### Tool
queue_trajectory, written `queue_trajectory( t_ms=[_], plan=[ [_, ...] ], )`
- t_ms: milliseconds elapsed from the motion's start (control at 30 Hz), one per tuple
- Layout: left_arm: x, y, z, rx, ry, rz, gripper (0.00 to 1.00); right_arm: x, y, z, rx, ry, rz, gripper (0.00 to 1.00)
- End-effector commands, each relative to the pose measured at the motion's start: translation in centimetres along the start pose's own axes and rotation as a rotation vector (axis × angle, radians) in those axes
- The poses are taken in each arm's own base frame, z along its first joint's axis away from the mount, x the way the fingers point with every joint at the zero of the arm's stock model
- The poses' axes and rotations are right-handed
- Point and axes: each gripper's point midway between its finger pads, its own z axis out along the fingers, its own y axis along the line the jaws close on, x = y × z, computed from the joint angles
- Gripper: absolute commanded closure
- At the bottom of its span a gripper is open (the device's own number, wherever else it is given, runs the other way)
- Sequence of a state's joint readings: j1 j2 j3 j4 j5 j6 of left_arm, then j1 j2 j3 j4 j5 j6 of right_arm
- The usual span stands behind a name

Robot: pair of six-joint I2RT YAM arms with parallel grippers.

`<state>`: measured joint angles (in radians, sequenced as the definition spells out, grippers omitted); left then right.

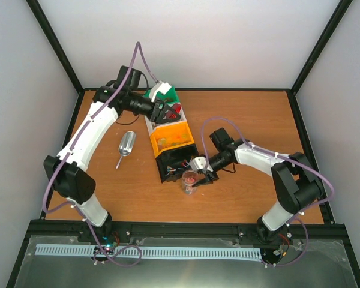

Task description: Pack the candies

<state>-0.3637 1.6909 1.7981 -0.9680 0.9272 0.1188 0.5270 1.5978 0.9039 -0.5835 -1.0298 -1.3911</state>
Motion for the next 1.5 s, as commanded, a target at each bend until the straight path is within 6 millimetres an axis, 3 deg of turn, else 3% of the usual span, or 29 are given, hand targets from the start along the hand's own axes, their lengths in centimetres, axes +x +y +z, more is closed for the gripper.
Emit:
queue_trajectory(
  t_ms=[0,167,433,567,800,1100,1467],
  plan=[
    [0.7,-1.0,-1.5,-0.033,0.002,0.061,0.4,0.5,-1.5,1.6,0.001,0.041,-0.039,0.37],
    [2.5,-0.9,-1.9,-0.065,0.038,0.097,0.4,-0.1,-1.1,2.4,-0.019,0.042,-0.062,0.28],
    [6.6,-0.9,-2.4,-0.107,0.127,0.208,0.39,-0.7,-1.2,1.8,-0.001,0.056,-0.062,0.01],
    [9.4,-1.0,-2.6,-0.142,0.202,0.317,0.39,-2.4,-2.2,0.7,0.051,0.03,-0.06,0.0],
    [16.2,-2.4,-1.0,-0.175,0.404,0.624,0.39,-4.1,-3.5,-3.7,0.166,-0.023,0.046,0.0],
    [17.9,-3.5,2.3,-0.196,0.443,0.727,0.36,-3.9,-4.9,-9.5,0.355,-0.122,0.432,0.01],
    [18.9,-3.3,6.8,-0.178,0.471,0.776,0.36,-2.9,-3.9,-9.5,0.376,-0.125,0.637,0.04]
  ],
)
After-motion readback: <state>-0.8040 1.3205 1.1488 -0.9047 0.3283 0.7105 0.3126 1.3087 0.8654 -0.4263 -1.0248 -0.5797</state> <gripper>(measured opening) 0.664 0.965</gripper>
